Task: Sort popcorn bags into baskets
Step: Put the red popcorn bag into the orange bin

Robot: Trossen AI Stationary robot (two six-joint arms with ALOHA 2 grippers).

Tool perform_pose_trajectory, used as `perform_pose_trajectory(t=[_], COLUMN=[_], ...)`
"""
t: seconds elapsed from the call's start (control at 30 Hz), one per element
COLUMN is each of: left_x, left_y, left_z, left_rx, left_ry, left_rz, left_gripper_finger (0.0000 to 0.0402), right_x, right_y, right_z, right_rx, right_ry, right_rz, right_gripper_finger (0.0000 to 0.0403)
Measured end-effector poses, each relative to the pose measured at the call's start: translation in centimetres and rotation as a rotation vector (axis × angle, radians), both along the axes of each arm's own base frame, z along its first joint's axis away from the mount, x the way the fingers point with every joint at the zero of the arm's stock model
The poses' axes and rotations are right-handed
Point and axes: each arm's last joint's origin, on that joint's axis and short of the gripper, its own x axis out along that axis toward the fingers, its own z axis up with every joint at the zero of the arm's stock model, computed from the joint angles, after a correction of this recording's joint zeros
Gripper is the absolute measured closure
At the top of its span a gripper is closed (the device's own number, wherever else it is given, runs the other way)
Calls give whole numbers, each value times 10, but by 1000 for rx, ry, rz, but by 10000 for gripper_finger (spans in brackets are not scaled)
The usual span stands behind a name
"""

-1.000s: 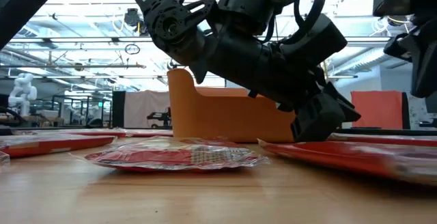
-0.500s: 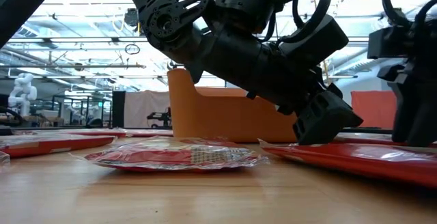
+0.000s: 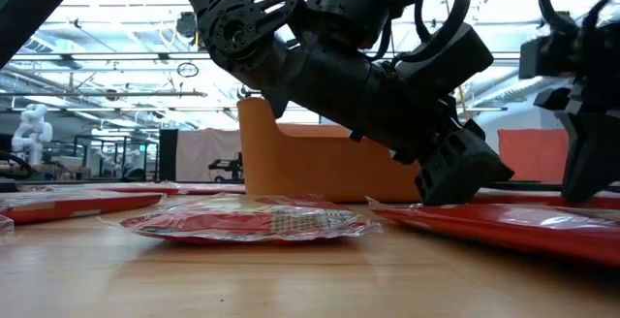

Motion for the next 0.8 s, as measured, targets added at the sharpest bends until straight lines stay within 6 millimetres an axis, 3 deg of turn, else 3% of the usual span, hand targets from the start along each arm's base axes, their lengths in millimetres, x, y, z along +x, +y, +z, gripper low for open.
perform_pose_trajectory(t=[0.3,0.43,0.6,0.8], left_x=[-1,-2,-1,-1], left_y=[-2,-2,-1,1], left_z=[-2,-3,-2,-3], left_rx=[-10,-21,-34,-61], left_ry=[37,49,30,28], left_rz=[-109,-73,-28,-8], left_gripper_finger=[265,244,214,202], right_x=[-4,-5,-4,-7], right_y=[-3,-5,-1,6], right_z=[27,32,24,11], right_rx=[63,79,155,135], right_ry=[-104,-121,-83,-6], right_rz=[25,13,16,23], right_gripper_finger=[403,403,396,335])
